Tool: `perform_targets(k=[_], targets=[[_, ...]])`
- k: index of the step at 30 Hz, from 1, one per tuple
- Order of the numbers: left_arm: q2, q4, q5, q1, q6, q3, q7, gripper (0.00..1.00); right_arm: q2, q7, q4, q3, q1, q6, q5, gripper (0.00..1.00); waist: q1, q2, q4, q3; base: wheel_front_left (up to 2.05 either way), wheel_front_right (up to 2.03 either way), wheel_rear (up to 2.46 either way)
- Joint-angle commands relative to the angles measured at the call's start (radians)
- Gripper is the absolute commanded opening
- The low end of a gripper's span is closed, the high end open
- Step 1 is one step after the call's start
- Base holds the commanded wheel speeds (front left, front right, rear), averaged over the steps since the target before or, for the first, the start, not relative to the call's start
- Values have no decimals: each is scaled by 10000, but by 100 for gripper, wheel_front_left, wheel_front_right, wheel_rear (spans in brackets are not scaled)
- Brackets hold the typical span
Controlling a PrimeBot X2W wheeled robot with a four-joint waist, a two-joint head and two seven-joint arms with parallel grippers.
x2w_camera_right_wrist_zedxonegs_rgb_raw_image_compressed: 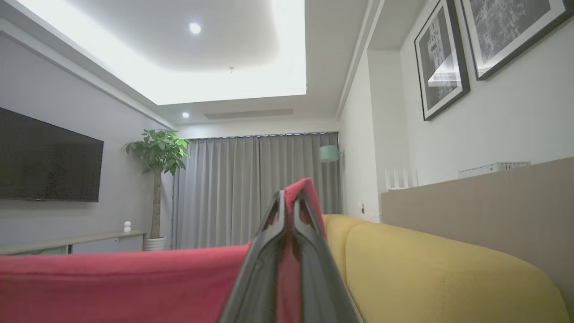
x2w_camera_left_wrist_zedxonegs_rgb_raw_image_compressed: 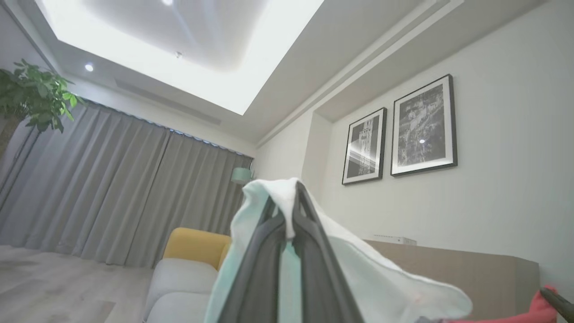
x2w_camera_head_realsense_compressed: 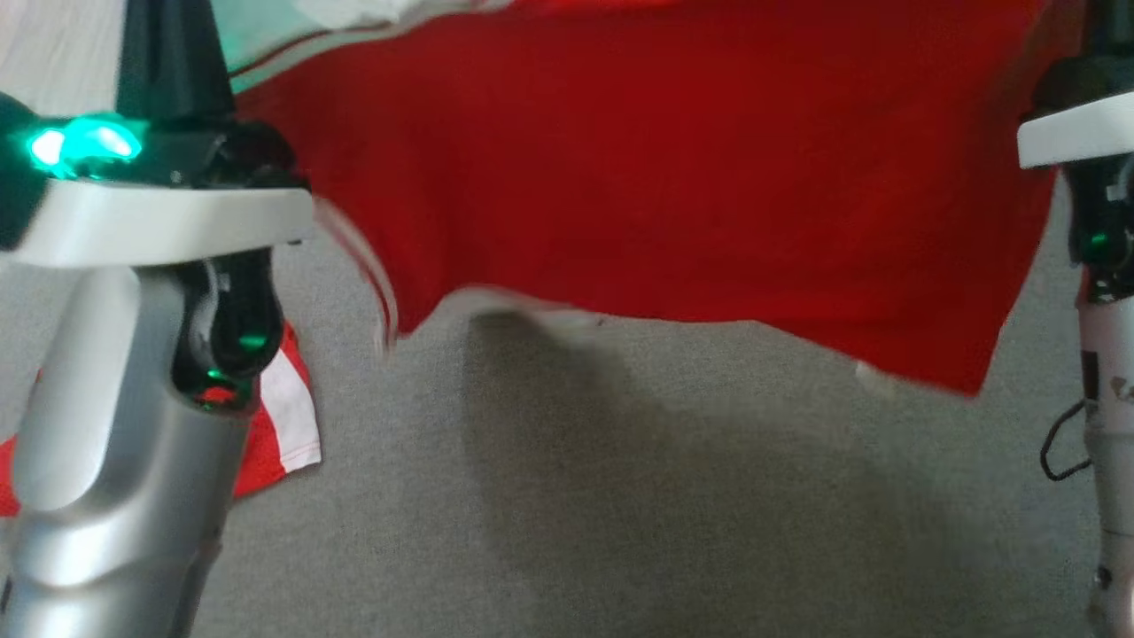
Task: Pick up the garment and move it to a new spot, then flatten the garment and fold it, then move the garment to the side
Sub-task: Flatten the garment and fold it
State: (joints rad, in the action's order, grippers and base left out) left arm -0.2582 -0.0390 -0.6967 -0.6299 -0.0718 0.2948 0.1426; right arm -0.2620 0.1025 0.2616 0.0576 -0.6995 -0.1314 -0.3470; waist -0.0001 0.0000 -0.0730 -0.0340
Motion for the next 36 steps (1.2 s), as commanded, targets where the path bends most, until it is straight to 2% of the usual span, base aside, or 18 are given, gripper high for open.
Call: perform_targets(k=[1,9,12,15,18,22,24,29,33,36], targets=[[-419,-550,70,-608,-94,-472,-111,0,115,-212,-635,-3,-30,7,117,0,1,0,-28,-44,0,0,0],[-763,-2045,89,-657,-512,-548,-871,0,651,-1690,-2684,-576,653,7,585,0,1,0,-122,65,0,0,0],[-972,-1919,178,-773,-583,-534,-1163,0,948,-2207,-2935,-769,666,7,813,0,1,0,-193,336,0,0,0],[-1138,-1381,125,-1280,-397,-477,-1467,0,1197,-2563,-2769,-768,287,7,871,0,1,0,-237,1006,0,0,0],[-1436,-256,344,-2368,-22,-367,-1665,0,1259,-2619,-1954,-784,-658,7,907,0,1,0,-224,1996,0,0,0],[-1608,1901,739,-4514,593,-189,-1614,0,993,-1885,-155,-251,-2695,7,927,0,1,0,-143,3295,0,0,0],[-1582,3002,964,-5712,817,-148,-1390,0,921,-1297,947,-258,-3894,7,719,0,1,0,-45,3788,0,0,0],[-1284,5323,1329,-8179,1112,-230,-302,0,395,815,3277,119,-6511,7,1038,0,1,0,292,4433,0,0,0],[-929,6574,1387,-8859,1475,-37,443,0,266,1475,4729,61,-7436,7,1088,0,1,0,545,4530,0,0,0],[-674,7131,1380,-8593,1764,344,723,0,190,1575,5349,308,-7208,7,932,0,1,0,673,4521,0,0,0]])
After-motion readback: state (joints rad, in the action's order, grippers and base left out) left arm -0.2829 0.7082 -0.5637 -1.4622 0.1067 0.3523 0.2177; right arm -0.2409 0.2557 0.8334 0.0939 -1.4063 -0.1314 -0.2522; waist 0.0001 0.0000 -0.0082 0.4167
